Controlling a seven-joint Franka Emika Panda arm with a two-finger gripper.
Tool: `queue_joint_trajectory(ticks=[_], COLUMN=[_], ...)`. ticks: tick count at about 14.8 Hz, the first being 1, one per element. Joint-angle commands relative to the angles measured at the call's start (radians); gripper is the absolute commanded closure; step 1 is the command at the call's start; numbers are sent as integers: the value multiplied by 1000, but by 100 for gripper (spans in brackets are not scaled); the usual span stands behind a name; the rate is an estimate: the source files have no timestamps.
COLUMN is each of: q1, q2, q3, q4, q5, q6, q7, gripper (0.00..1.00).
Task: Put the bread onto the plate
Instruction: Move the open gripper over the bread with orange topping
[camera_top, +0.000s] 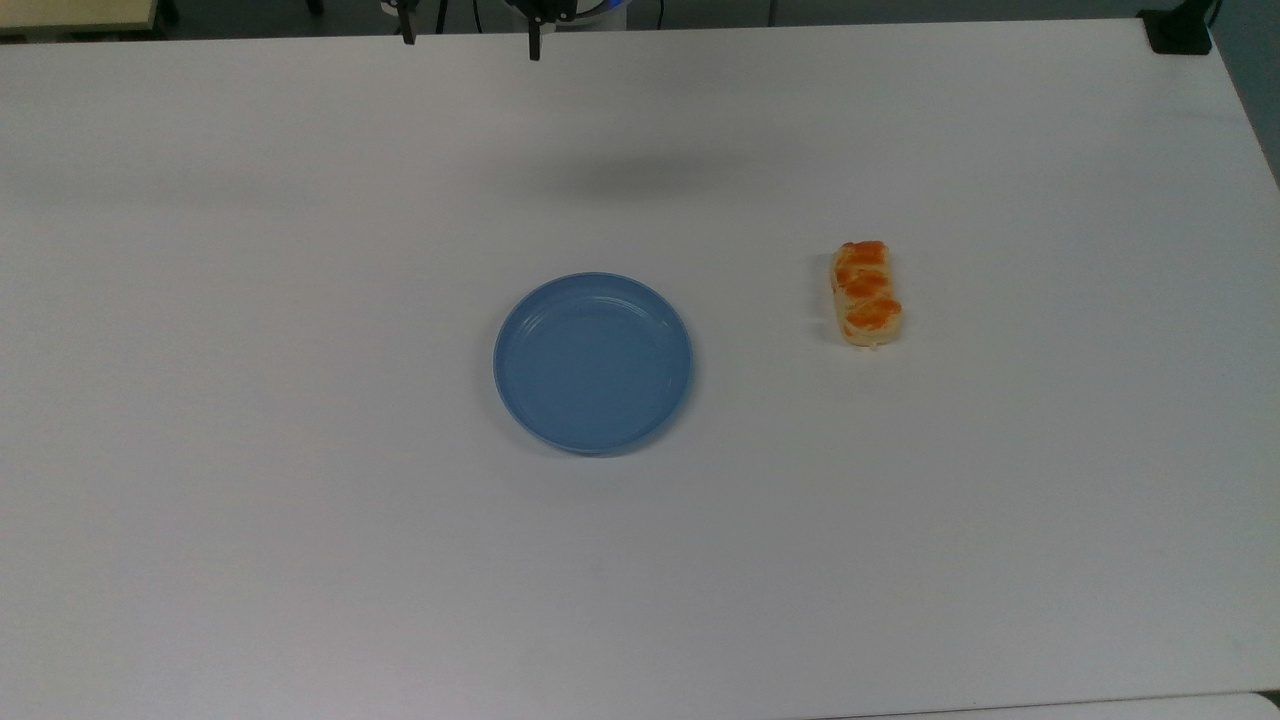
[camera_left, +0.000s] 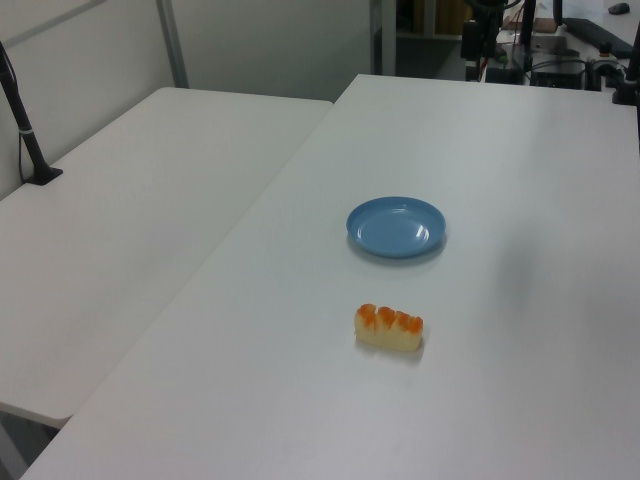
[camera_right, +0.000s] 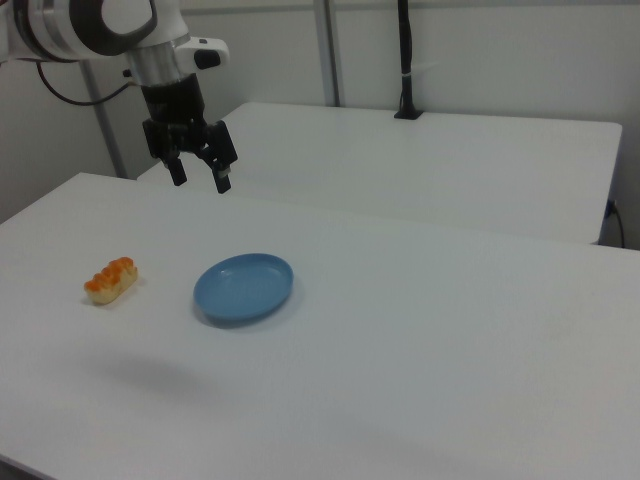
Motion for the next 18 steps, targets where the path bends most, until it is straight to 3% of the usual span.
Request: queue_joint_trajectory(ticks=[1, 9, 14, 18], q1=[-1, 28, 190, 336], q2=[-23, -9, 84, 208], q3=[3, 8, 8, 8], q4=[-26, -28, -23, -23], q5=[10, 10, 11, 63], q6=[-18, -7, 51, 236], q7=[-19, -17, 41, 180], gripper=[0, 0, 0, 0])
